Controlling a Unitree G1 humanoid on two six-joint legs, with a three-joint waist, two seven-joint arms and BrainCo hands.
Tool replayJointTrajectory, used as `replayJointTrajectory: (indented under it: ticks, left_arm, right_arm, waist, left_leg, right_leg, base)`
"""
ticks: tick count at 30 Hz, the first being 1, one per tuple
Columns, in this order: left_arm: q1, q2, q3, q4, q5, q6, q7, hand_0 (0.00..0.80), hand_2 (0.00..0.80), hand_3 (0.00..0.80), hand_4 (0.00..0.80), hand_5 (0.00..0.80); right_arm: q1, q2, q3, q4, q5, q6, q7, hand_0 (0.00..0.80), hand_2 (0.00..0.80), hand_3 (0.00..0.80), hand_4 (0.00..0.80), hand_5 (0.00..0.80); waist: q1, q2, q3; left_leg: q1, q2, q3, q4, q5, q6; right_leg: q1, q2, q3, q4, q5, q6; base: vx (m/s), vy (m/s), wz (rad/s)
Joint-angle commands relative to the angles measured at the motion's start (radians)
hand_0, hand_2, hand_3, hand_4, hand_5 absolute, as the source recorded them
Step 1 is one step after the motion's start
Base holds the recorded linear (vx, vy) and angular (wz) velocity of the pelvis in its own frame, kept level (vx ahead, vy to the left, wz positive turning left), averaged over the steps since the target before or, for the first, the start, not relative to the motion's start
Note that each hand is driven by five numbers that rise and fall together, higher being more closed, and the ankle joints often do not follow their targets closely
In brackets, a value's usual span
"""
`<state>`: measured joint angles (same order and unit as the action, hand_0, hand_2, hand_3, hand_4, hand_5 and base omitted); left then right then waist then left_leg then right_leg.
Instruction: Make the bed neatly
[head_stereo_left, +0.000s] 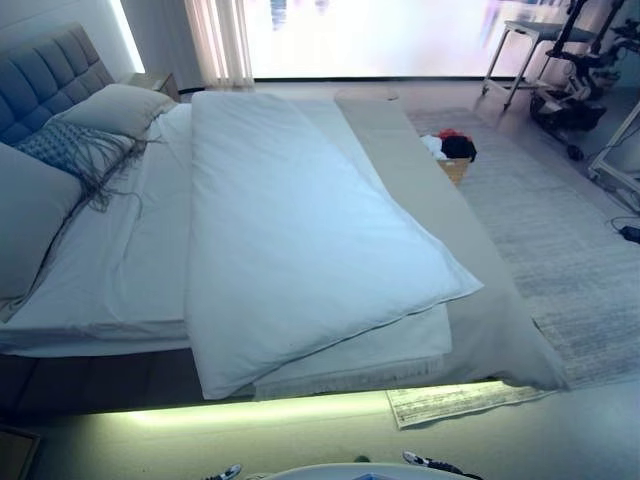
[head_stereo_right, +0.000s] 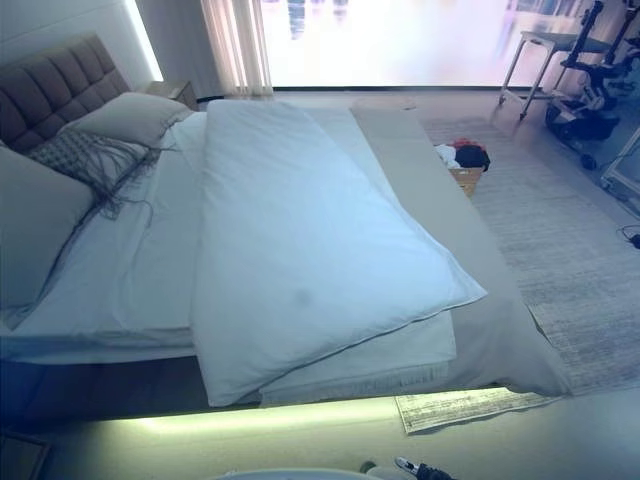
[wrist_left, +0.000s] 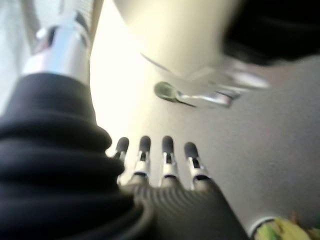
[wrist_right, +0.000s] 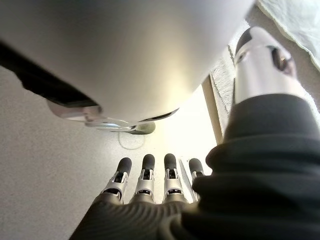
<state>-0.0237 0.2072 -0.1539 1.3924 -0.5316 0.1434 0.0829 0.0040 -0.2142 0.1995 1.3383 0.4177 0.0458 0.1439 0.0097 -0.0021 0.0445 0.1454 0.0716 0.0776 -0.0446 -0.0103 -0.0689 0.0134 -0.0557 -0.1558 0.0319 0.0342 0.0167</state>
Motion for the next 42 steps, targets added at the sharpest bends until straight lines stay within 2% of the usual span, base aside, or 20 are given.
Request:
replayJointTrajectory:
  ticks: [1, 2, 4, 5, 6, 8, 10, 12, 16, 18, 22, 25, 27, 29, 30, 32, 33, 37, 39, 42]
  left_arm:
    - [-0.049, -0.022, 0.008, 0.042, 0.003, 0.006, 0.005, 0.000, 0.000, 0.000, 0.000, 0.000]
    - [-0.051, -0.025, 0.009, 0.043, -0.005, 0.005, 0.009, 0.000, 0.000, 0.000, 0.000, 0.000]
    - [-0.052, -0.035, 0.007, 0.041, -0.020, -0.004, 0.014, 0.000, 0.000, 0.000, 0.000, 0.000]
    - [-0.052, -0.039, 0.007, 0.040, -0.027, -0.006, 0.014, 0.000, 0.000, 0.000, 0.000, 0.000]
    - [-0.053, -0.042, 0.009, 0.040, -0.033, -0.003, 0.013, 0.000, 0.000, 0.000, 0.000, 0.000]
    - [-0.050, -0.046, 0.012, 0.041, -0.031, 0.001, 0.018, 0.000, 0.000, 0.000, 0.000, 0.000]
    - [-0.040, -0.047, 0.008, 0.044, -0.021, -0.003, 0.029, 0.000, 0.000, 0.000, 0.000, 0.000]
    - [-0.038, -0.050, 0.012, 0.049, 0.011, -0.022, 0.039, 0.000, 0.000, 0.000, 0.000, 0.000]
    - [-0.046, -0.047, 0.014, 0.055, 0.031, -0.014, 0.030, 0.000, 0.000, 0.000, 0.000, 0.000]
    - [-0.042, -0.038, 0.015, 0.053, 0.017, 0.001, 0.019, 0.000, 0.000, 0.000, 0.000, 0.000]
    - [-0.039, -0.016, 0.014, 0.050, 0.056, 0.020, 0.033, 0.000, 0.000, 0.000, 0.000, 0.000]
    - [-0.046, -0.013, -0.011, 0.051, 0.072, 0.021, 0.020, 0.000, 0.000, 0.000, 0.000, 0.000]
    - [-0.043, -0.011, -0.024, 0.042, 0.079, 0.018, 0.018, 0.000, 0.000, 0.000, 0.000, 0.000]
    - [-0.065, -0.005, -0.045, 0.028, 0.063, 0.010, 0.029, 0.000, 0.000, 0.000, 0.000, 0.000]
    - [-0.094, 0.005, -0.055, 0.017, 0.038, -0.004, 0.032, 0.000, 0.000, 0.000, 0.000, 0.000]
    - [-0.155, 0.013, -0.069, 0.006, -0.005, -0.027, 0.032, 0.000, 0.000, 0.000, 0.000, 0.000]
    - [-0.169, 0.008, -0.072, -0.004, -0.026, -0.029, 0.045, 0.000, 0.000, 0.000, 0.000, 0.000]
    - [-0.217, -0.011, -0.095, -0.045, -0.064, -0.012, 0.045, 0.000, 0.000, 0.000, 0.000, 0.000]
    - [-0.222, -0.018, -0.113, -0.049, -0.054, -0.006, 0.043, 0.000, 0.000, 0.000, 0.000, 0.000]
    - [-0.230, -0.011, -0.123, -0.051, -0.062, -0.002, 0.038, 0.000, 0.000, 0.000, 0.000, 0.000]
  right_arm:
    - [-0.075, 0.027, 0.031, 0.019, 0.012, 0.000, 0.003, 0.000, 0.000, 0.000, 0.000, 0.000]
    - [-0.077, 0.023, 0.033, 0.018, 0.003, 0.008, 0.004, 0.000, 0.000, 0.000, 0.000, 0.000]
    - [-0.077, 0.013, 0.036, 0.013, -0.017, 0.019, 0.009, 0.000, 0.000, 0.000, 0.000, 0.000]
    - [-0.077, 0.009, 0.038, 0.008, -0.026, 0.025, 0.005, 0.000, 0.000, 0.000, 0.000, 0.000]
    - [-0.078, 0.006, 0.041, 0.008, -0.033, 0.032, -0.005, 0.000, 0.000, 0.000, 0.000, 0.000]
    - [-0.081, 0.002, 0.035, 0.022, -0.035, 0.032, -0.010, 0.000, 0.000, 0.000, 0.000, 0.000]
    - [-0.079, -0.003, 0.021, 0.035, -0.027, 0.024, -0.007, 0.000, 0.000, 0.000, 0.000, 0.000]
    - [-0.074, -0.009, 0.007, 0.035, 0.002, 0.021, -0.011, 0.000, 0.000, 0.000, 0.000, 0.000]
    - [-0.067, -0.009, -0.025, 0.042, 0.031, 0.008, -0.033, 0.000, 0.000, 0.000, 0.000, 0.000]
    - [-0.058, -0.006, -0.028, 0.050, -0.021, -0.005, -0.008, 0.000, 0.000, 0.000, 0.000, 0.000]
    - [-0.066, 0.014, -0.006, 0.038, -0.022, -0.028, -0.017, 0.000, 0.000, 0.000, 0.000, 0.000]
    - [-0.082, 0.019, 0.003, 0.016, 0.024, -0.074, -0.038, 0.000, 0.000, 0.000, 0.000, 0.000]
    - [-0.099, 0.019, 0.003, -0.011, 0.089, -0.088, -0.033, 0.000, 0.000, 0.000, 0.000, 0.000]
    - [-0.135, 0.022, 0.015, -0.044, 0.148, -0.075, -0.030, 0.000, 0.000, 0.000, 0.000, 0.000]
    - [-0.174, 0.022, 0.020, -0.050, 0.184, -0.076, -0.022, 0.000, 0.000, 0.000, 0.000, 0.000]
    - [-0.240, 0.026, 0.045, -0.063, 0.245, -0.082, -0.024, 0.000, 0.000, 0.000, 0.000, 0.000]
    - [-0.257, 0.030, 0.051, -0.074, 0.257, -0.076, -0.038, 0.000, 0.000, 0.000, 0.000, 0.000]
    - [-0.312, 0.023, 0.042, -0.098, 0.380, -0.085, -0.028, 0.000, 0.000, 0.000, 0.000, 0.000]
    - [-0.327, 0.020, 0.026, -0.114, 0.422, -0.108, -0.018, 0.000, 0.000, 0.000, 0.000, 0.000]
    - [-0.358, 0.007, 0.010, -0.127, 0.482, -0.106, -0.034, 0.000, 0.000, 0.000, 0.000, 0.000]
  waist:
    - [-0.029, -0.032, 0.027]
    - [-0.026, -0.036, 0.033]
    - [-0.014, -0.042, 0.053]
    - [-0.008, -0.041, 0.063]
    - [-0.004, -0.039, 0.072]
    - [-0.004, -0.036, 0.075]
    - [-0.001, -0.018, 0.068]
    - [0.007, -0.008, 0.070]
    - [0.007, -0.004, 0.060]
    - [0.006, -0.002, 0.054]
    - [0.018, -0.006, 0.044]
    - [0.022, 0.002, 0.052]
    - [0.020, 0.010, 0.070]
    - [0.021, 0.004, 0.101]
    - [0.021, -0.006, 0.129]
    - [0.018, -0.006, 0.188]
    - [0.017, -0.010, 0.199]
    - [0.030, -0.004, 0.238]
    - [0.039, 0.003, 0.252]
    - [0.046, 0.016, 0.276]
  left_leg:
    - [-0.026, -0.085, 0.003, 0.151, -0.108, 0.081]
    - [-0.061, -0.082, 0.009, 0.237, -0.089, 0.066]
    - [-0.171, -0.066, -0.006, 0.426, 0.010, 0.027]
    - [-0.211, -0.053, -0.014, 0.458, 0.041, 0.015]
    - [-0.231, -0.026, -0.014, 0.438, 0.057, 0.006]
    - [-0.193, 0.018, 0.002, 0.319, 0.040, 0.008]
    - [-0.163, 0.087, -0.005, 0.117, 0.105, -0.012]
    - [-0.171, 0.124, -0.008, 0.025, 0.161, -0.036]
    - [-0.159, 0.098, -0.006, 0.023, 0.106, -0.032]
    - [-0.146, 0.083, -0.002, 0.034, 0.083, -0.026]
    - [-0.143, 0.061, -0.003, 0.060, 0.050, -0.003]
    - [-0.145, 0.043, -0.007, 0.065, 0.046, 0.016]
    - [-0.132, 0.041, -0.005, 0.059, 0.041, 0.025]
    - [-0.154, 0.049, 0.011, 0.070, 0.031, 0.021]
    - [-0.182, 0.052, 0.020, 0.074, 0.028, 0.017]
    - [-0.257, 0.071, 0.013, 0.105, 0.033, 0.017]
    - [-0.286, 0.074, 0.012, 0.120, 0.038, 0.016]
    - [-0.357, 0.098, 0.002, 0.109, 0.084, -0.016]
    - [-0.376, 0.094, -0.017, 0.077, 0.105, -0.021]
    - [-0.399, 0.087, -0.029, 0.043, 0.123, -0.028]
  right_leg:
    - [-0.031, -0.041, -0.003, 0.043, -0.006, 0.033]
    - [-0.018, -0.039, -0.011, 0.043, -0.016, 0.018]
    - [0.013, -0.033, -0.016, 0.035, -0.030, -0.009]
    - [0.024, -0.032, -0.013, 0.035, -0.036, -0.015]
    - [0.039, -0.034, -0.007, 0.035, -0.043, -0.013]
    - [0.059, -0.050, -0.002, 0.029, -0.048, 0.002]
    - [0.087, -0.059, 0.009, 0.015, -0.056, 0.020]
    - [0.127, -0.078, 0.020, -0.004, -0.067, 0.036]
    - [0.152, -0.148, 0.016, -0.007, -0.069, 0.088]
    - [0.147, -0.173, 0.009, -0.009, -0.057, 0.102]
    - [0.147, -0.203, 0.019, -0.023, -0.041, 0.124]
    - [0.093, -0.227, 0.018, 0.079, -0.044, 0.124]
    - [0.011, -0.232, 0.005, 0.153, -0.022, 0.117]
    - [-0.053, -0.221, -0.002, 0.098, 0.008, 0.121]
    - [-0.099, -0.210, 0.002, 0.044, 0.050, 0.135]
    - [-0.168, -0.188, 0.043, 0.048, 0.054, 0.129]
    - [-0.185, -0.182, 0.045, 0.047, 0.058, 0.124]
    - [-0.219, -0.171, -0.010, 0.025, 0.064, 0.108]
    - [-0.232, -0.164, -0.021, 0.009, 0.069, 0.106]
    - [-0.257, -0.160, -0.041, 0.003, 0.071, 0.104]
  base:
    - [0.093, -0.092, 0.01]
    - [0.072, -0.085, 0.02]
    - [0.060, -0.052, 0.05]
    - [0.111, 0.052, -0.04]
    - [0.169, 0.134, -0.25]
    - [0.220, 0.219, -0.41]
    - [0.302, 0.340, -0.16]
    - [0.287, 0.340, -0.07]
    - [0.217, 0.309, 0.00]
    - [0.206, 0.240, 0.11]
    - [0.205, 0.175, -0.03]
    - [0.126, 0.134, 0.05]
    - [0.058, 0.045, -0.04]
    - [-0.106, -0.138, -0.26]
    - [-0.296, -0.203, -0.36]
    - [-0.318, -0.206, -0.26]
    - [-0.179, -0.213, 0.02]
    - [-0.071, -0.151, 0.24]
    - [-0.028, -0.115, 0.15]
    - [-0.041, -0.056, 0.17]
